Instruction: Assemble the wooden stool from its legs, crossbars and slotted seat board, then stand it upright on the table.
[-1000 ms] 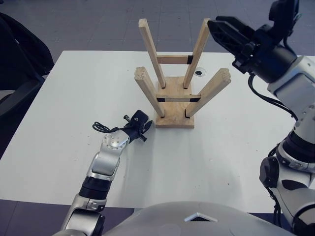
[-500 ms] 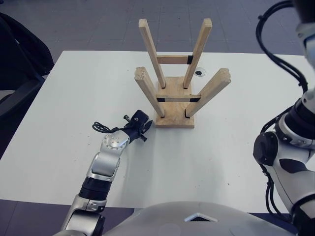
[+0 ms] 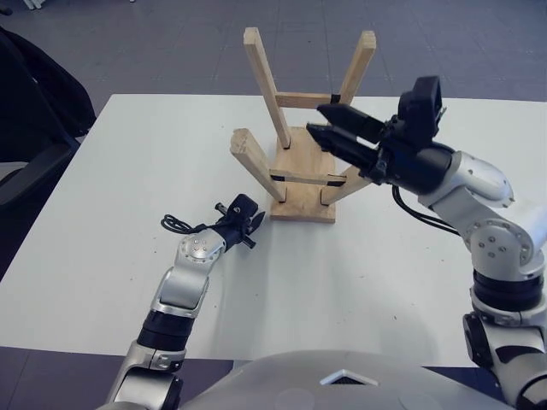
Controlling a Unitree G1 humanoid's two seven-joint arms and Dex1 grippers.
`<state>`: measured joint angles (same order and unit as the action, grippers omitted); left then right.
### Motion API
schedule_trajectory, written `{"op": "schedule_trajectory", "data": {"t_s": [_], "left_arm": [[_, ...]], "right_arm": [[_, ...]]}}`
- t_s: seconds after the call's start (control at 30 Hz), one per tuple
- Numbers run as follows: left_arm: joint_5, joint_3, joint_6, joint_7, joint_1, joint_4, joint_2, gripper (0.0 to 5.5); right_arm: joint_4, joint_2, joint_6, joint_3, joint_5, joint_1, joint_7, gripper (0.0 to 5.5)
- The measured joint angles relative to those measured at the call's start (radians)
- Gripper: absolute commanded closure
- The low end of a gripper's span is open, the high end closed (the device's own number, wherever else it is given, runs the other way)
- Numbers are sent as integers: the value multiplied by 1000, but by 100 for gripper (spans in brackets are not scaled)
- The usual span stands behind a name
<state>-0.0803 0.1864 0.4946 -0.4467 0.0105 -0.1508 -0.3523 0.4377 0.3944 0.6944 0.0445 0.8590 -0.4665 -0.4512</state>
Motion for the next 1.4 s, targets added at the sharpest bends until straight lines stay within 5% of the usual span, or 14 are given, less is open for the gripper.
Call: {"op": "schedule_trajectory", "data": {"t_s": [0.2, 0.43, 0.53, 0.63, 0.77, 0.97, 1.17, 1.4], "left_arm": [[0, 1, 1, 1, 4, 1, 5, 389], [0, 0, 0, 4, 4, 5, 14, 389], [0, -1, 0, 4, 4, 6, 15, 389], [0, -1, -2, 4, 5, 7, 18, 389], [-1, 0, 0, 4, 2, 11, 21, 389], [1, -1, -6, 4, 3, 12, 20, 389], [0, -31, -13, 21, 6, 30, 20, 389], [-13, -67, -57, 45, 153, 186, -7, 389]], "right_arm": [[13, -40, 93, -147, 223, -143, 138, 382], [-55, -17, -27, -343, 359, -429, 244, 382], [-76, 7, -18, -293, 297, -314, 191, 382], [-66, 38, 8, -41, 136, -25, 73, 382], [-22, 98, -161, 76, -46, 51, -57, 382], [-75, 46, -22, -63, 121, -29, 57, 382], [21, 67, -7, -321, 373, -177, 344, 382], [-77, 206, 40, -280, 98, 238, 275, 382]]}}
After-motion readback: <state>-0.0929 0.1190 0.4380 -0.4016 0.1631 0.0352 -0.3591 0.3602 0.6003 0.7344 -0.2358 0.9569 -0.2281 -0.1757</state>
